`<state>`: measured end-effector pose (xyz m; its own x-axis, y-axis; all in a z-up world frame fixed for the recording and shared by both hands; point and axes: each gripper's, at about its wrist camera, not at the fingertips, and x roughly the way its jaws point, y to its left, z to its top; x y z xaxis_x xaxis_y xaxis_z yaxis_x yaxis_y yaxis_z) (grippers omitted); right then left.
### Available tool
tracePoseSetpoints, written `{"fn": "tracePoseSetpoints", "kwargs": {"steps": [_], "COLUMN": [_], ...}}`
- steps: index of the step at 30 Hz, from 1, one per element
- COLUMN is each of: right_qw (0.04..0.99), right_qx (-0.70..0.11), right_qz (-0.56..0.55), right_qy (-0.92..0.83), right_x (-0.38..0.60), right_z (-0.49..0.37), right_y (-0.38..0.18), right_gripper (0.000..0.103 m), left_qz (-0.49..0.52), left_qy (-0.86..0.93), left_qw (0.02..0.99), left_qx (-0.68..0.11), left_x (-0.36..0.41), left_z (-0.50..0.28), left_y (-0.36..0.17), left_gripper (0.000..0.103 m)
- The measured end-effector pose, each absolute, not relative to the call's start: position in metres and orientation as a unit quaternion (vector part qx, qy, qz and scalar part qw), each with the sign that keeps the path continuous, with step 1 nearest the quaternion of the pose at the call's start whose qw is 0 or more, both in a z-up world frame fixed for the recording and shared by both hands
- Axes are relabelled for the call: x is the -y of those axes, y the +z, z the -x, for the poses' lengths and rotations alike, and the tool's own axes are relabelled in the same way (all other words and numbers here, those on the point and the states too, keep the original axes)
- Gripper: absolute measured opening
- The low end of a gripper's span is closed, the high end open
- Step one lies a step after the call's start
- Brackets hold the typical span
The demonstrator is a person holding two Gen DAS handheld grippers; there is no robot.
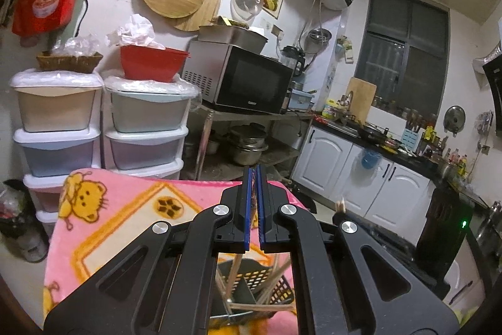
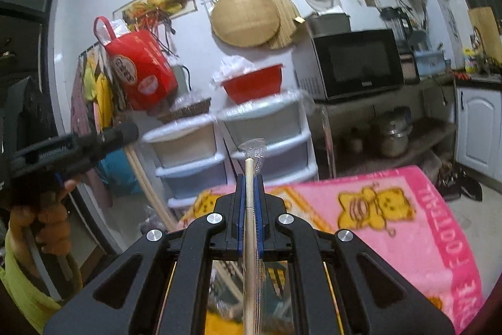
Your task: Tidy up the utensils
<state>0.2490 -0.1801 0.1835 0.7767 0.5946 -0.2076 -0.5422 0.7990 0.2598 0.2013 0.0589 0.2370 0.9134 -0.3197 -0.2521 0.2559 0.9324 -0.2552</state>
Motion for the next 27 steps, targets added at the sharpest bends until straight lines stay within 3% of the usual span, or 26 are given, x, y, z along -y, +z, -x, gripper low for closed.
{"fn": "tracePoseSetpoints", "kwargs": {"steps": [12,27], "right_qw": [0.946,0.958], "right_qx": [-0.06,-0.031], "right_qz": [-0.083,-0.055], "right_qy": [0.307,0.28], "right_x": [0.156,0.138], "right_z": [-0.275,-0.296], "right_y": [0.195,0.14], "right_gripper": [0.006,0.006], "left_qz": [0.099,0.1], "left_qy": [-0.12,-0.135], "left_qw": [0.977,0.971], "left_qx": [-0.145,-0.171], "left_x": [-0.073,-0.072], "left_z": [-0.21,-0.227], "left_y": [0.238,0.21], "left_gripper": [0.001,0.001]}}
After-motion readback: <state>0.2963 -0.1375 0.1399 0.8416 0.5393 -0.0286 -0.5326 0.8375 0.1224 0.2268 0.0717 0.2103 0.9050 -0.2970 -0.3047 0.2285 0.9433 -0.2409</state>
